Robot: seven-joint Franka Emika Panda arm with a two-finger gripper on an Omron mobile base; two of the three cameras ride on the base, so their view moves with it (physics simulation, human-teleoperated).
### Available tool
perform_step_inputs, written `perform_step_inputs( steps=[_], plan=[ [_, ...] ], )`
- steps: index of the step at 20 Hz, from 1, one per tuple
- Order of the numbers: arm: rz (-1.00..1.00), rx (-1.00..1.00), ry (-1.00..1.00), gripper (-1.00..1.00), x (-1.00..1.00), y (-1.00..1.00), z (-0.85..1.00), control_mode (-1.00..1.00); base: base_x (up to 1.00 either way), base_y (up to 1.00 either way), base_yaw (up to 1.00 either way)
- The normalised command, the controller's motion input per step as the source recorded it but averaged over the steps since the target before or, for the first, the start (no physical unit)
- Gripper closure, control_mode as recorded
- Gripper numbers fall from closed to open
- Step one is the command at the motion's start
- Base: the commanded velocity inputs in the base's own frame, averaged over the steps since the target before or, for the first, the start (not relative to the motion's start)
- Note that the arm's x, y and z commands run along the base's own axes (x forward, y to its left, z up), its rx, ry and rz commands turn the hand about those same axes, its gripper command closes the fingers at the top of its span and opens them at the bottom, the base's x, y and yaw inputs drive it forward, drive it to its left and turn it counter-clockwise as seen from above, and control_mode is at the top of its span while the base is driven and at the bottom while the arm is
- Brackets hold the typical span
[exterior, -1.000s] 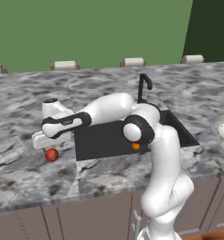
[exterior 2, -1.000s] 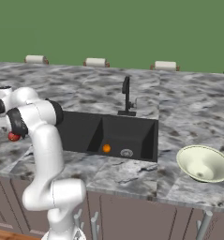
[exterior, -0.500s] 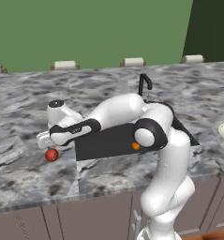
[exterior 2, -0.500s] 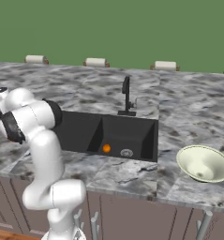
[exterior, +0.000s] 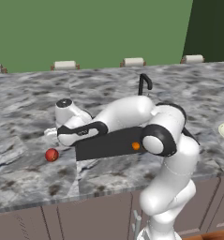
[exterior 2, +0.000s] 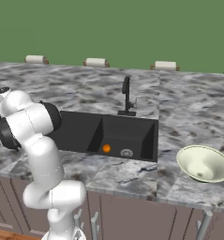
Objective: Remove the onion and tangerine from the sink. Then move the bowl and cup from the counter to the sink for washing.
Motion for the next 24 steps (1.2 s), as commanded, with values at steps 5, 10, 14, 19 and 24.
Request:
perform_step_inputs(
  steps=[5, 10, 14, 19, 24],
  plan=[
    [-0.12, 0.00, -0.01, -1.00, -0.04, -0.41, 0.18, -1.00, 0.00, 0.00, 0.00],
    [-0.04, 0.00, 0.00, -1.00, -0.01, -0.45, 0.12, -1.00, 0.00, 0.00, 0.00],
    [-0.01, 0.00, 0.00, -1.00, 0.00, -0.48, 0.04, -1.00, 0.00, 0.00, 0.00],
    [0.00, 0.00, 0.00, -1.00, 0.00, -0.48, 0.02, -1.00, 0.00, 0.00, 0.00],
    [0.00, 0.02, 0.00, -1.00, 0.00, -0.49, 0.00, -1.00, 0.00, 0.00, 0.00]
  ],
)
